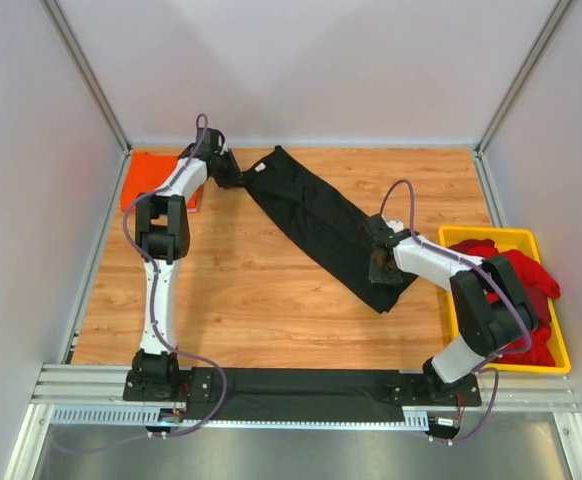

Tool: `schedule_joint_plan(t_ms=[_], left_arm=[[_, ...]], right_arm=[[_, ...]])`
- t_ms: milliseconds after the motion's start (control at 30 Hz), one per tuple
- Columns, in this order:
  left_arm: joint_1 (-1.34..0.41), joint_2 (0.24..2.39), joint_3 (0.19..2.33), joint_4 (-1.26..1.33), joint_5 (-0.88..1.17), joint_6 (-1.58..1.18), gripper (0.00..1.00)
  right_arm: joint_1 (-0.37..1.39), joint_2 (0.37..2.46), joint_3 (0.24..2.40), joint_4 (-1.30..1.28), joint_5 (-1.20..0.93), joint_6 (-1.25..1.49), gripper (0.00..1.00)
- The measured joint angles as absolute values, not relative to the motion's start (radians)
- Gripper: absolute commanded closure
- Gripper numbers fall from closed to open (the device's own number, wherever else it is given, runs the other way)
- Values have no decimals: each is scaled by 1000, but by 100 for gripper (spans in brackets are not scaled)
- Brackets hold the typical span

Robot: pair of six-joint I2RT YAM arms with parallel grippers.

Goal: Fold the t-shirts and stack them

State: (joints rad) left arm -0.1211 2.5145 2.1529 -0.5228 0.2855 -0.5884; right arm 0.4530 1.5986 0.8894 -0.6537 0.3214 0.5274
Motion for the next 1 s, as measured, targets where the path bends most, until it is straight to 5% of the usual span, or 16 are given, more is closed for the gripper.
schedule_joint_plan(t_ms=[467, 767, 1000], left_arm=[[-148, 1972, 1658, -585, 232, -571, 59], [-276, 1609, 1090, -548, 153, -608, 59], [-374, 1418, 844, -501, 213, -667, 57]], right_arm=[[635, 1451, 741, -598, 247, 712, 81], [958, 1469, 756, -591, 227, 928, 80], [1041, 1500, 826, -663, 192, 950, 69]])
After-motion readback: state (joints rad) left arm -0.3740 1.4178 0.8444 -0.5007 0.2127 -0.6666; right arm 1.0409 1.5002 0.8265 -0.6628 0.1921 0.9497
